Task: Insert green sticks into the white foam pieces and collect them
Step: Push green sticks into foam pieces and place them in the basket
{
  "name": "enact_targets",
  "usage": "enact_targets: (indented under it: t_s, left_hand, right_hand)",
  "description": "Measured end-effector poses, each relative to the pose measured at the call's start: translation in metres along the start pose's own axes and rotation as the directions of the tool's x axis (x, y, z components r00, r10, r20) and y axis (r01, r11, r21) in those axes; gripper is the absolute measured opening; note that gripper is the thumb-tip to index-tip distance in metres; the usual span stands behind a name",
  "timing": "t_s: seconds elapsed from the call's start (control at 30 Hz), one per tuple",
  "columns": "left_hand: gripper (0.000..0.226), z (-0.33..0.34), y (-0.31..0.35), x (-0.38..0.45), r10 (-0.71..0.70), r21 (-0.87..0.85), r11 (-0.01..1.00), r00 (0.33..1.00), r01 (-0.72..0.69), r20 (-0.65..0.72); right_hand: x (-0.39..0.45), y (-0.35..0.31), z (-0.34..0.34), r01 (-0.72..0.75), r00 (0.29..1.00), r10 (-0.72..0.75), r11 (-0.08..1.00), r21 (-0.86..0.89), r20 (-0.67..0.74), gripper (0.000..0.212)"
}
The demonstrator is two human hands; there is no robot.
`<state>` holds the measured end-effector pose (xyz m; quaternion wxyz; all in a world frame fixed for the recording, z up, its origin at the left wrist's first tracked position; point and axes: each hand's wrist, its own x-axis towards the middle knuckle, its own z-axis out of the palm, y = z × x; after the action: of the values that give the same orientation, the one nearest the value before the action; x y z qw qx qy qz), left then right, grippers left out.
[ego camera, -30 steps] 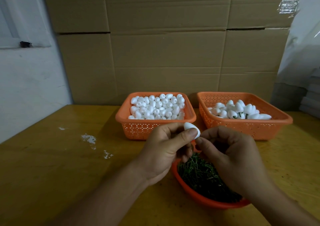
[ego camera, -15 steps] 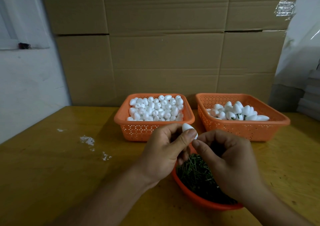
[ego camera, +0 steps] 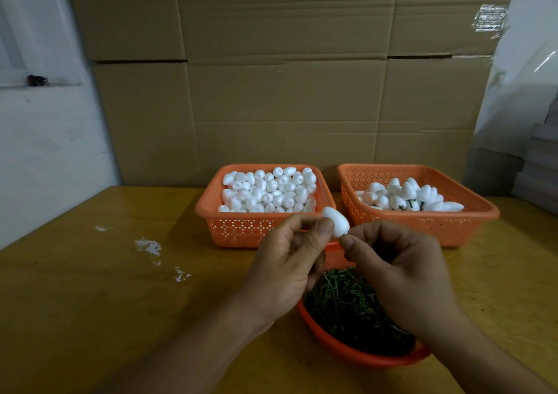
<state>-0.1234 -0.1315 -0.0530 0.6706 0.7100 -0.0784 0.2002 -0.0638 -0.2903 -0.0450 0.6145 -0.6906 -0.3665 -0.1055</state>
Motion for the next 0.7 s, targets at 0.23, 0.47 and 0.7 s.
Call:
enact_targets:
  t_s: [0.23, 0.47, 0.7]
  left_hand:
    - [0.044, -0.001, -0.002, 0.0, -0.041, 0.022, 0.999, 0.995, 0.043, -0.095]
    - [0.039, 0.001, -0.005, 0.001, -0.024, 0.016, 1.0, 0.995, 0.025, -0.1]
    - [0.035, -0.002, -0.006, 0.002, -0.007, 0.009, 1.0, 0.994, 0.008, -0.11]
  right_hand:
    - [0.034, 0.027, -0.029, -0.16, 0.967, 0.124, 0.976, -0.147, -0.224, 0.012]
    - [0.094, 0.08, -0.058, -0.371, 0.909, 0.18, 0.76, -0.534, -0.375, 0.018]
    - [0.128, 0.089, -0.057, -0.487, 0.874, 0.33, 0.594, -0.641, -0.357, 0.034]
